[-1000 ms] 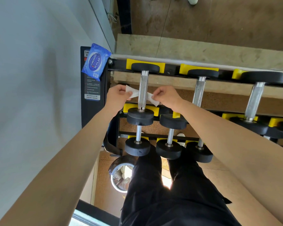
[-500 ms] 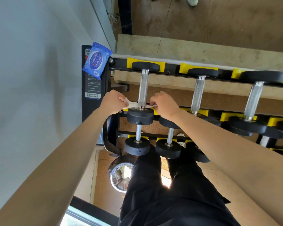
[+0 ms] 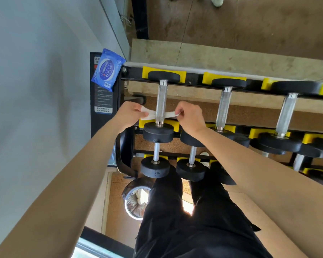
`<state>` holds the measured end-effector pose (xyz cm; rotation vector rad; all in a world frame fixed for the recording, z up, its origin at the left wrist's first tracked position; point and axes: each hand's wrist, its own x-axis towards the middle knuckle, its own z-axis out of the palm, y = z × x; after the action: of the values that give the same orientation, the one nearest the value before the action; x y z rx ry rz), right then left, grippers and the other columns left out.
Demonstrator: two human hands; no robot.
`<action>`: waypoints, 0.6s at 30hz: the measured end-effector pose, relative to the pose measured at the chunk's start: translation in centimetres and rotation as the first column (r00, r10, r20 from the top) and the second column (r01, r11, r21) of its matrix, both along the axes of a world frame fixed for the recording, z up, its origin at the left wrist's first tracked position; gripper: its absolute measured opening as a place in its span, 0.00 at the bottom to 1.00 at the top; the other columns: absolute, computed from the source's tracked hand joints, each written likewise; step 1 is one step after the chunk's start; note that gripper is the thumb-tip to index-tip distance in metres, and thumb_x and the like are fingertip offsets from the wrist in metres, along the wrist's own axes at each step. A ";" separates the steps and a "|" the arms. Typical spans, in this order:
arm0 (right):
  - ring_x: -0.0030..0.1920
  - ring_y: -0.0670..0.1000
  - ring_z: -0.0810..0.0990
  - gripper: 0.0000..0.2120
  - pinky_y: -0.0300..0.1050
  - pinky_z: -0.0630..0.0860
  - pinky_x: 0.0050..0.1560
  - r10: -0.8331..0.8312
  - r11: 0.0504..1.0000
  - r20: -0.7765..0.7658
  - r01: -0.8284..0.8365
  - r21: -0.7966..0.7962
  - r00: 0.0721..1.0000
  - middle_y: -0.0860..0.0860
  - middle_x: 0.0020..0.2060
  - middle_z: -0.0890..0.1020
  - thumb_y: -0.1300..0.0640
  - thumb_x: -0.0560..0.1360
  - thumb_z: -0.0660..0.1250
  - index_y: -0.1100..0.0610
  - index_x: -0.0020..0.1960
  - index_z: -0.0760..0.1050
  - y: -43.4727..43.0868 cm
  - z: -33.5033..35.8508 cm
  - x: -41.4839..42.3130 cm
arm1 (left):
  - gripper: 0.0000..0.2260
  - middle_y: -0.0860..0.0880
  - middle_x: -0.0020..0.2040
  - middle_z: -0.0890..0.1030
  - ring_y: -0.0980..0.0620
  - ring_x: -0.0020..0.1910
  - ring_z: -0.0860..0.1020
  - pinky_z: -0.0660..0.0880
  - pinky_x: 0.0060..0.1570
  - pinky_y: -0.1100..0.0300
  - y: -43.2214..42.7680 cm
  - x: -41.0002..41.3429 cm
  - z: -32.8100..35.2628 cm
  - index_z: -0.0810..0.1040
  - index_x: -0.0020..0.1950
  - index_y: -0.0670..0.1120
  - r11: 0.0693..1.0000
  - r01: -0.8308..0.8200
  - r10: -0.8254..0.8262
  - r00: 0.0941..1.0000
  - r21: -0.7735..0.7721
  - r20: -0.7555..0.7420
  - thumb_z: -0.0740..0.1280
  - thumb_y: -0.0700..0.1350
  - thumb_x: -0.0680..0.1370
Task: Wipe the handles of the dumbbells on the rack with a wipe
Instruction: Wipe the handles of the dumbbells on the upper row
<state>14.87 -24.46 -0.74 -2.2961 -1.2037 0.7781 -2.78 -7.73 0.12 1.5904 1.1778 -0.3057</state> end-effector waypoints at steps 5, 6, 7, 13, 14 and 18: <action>0.44 0.46 0.79 0.07 0.26 0.68 0.47 -0.213 0.977 -0.045 0.213 -0.016 0.976 0.45 0.40 0.79 0.66 0.77 0.68 0.55 0.45 0.80 0.4 0.7 1.0 | 0.14 0.42 0.54 0.83 0.44 0.54 0.81 0.77 0.57 0.48 -0.6 1.5 0.0 0.81 0.63 0.41 0.997 -0.068 0.068 0.997 -0.021 0.023 0.71 0.44 0.80; 0.44 0.47 0.79 0.08 0.31 0.71 0.49 -0.204 0.979 -0.067 0.204 -0.009 0.977 0.44 0.39 0.79 0.66 0.77 0.68 0.54 0.44 0.79 1.0 0.6 0.7 | 0.14 0.43 0.54 0.83 0.45 0.52 0.80 0.77 0.54 0.50 -0.2 1.1 0.0 0.81 0.63 0.41 0.997 -0.082 0.082 0.996 -0.016 0.028 0.70 0.45 0.80; 0.44 0.46 0.79 0.10 0.36 0.74 0.49 -0.181 0.983 -0.091 0.182 0.000 0.979 0.44 0.39 0.79 0.67 0.77 0.67 0.53 0.43 0.79 1.6 0.5 0.3 | 0.13 0.44 0.53 0.83 0.48 0.49 0.80 0.76 0.50 0.54 0.3 0.5 -0.1 0.81 0.63 0.42 0.994 -0.109 0.109 0.993 -0.009 0.038 0.70 0.45 0.80; 0.40 0.41 0.77 0.10 0.27 0.71 0.42 -0.350 0.933 -0.120 0.357 0.044 0.929 0.45 0.40 0.80 0.67 0.77 0.67 0.54 0.44 0.80 2.6 0.5 1.7 | 0.14 0.46 0.53 0.84 0.50 0.52 0.80 0.74 0.56 0.56 0.5 2.4 -0.4 0.81 0.62 0.40 0.965 -0.261 0.263 0.956 -0.033 0.131 0.71 0.45 0.79; 0.40 0.41 0.77 0.10 0.29 0.72 0.43 -0.405 0.909 -0.108 0.413 0.064 0.908 0.45 0.39 0.80 0.68 0.77 0.67 0.54 0.44 0.80 2.5 0.6 2.2 | 0.15 0.45 0.56 0.84 0.49 0.54 0.80 0.74 0.58 0.55 0.2 3.3 -0.5 0.80 0.64 0.39 0.966 -0.254 0.258 0.957 -0.047 0.135 0.71 0.45 0.79; 0.39 0.45 0.76 0.10 0.40 0.76 0.44 -0.406 0.900 -0.137 0.421 0.114 0.904 0.45 0.37 0.78 0.69 0.76 0.66 0.54 0.46 0.76 3.7 0.4 2.3 | 0.14 0.47 0.56 0.83 0.50 0.55 0.79 0.74 0.58 0.54 0.6 4.0 -0.8 0.79 0.66 0.41 0.945 -0.326 0.328 0.932 -0.038 0.152 0.68 0.44 0.81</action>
<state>17.13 -20.73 -0.33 -2.2457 -0.6591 0.6268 1.23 -7.10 -0.69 1.3521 1.2897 0.0297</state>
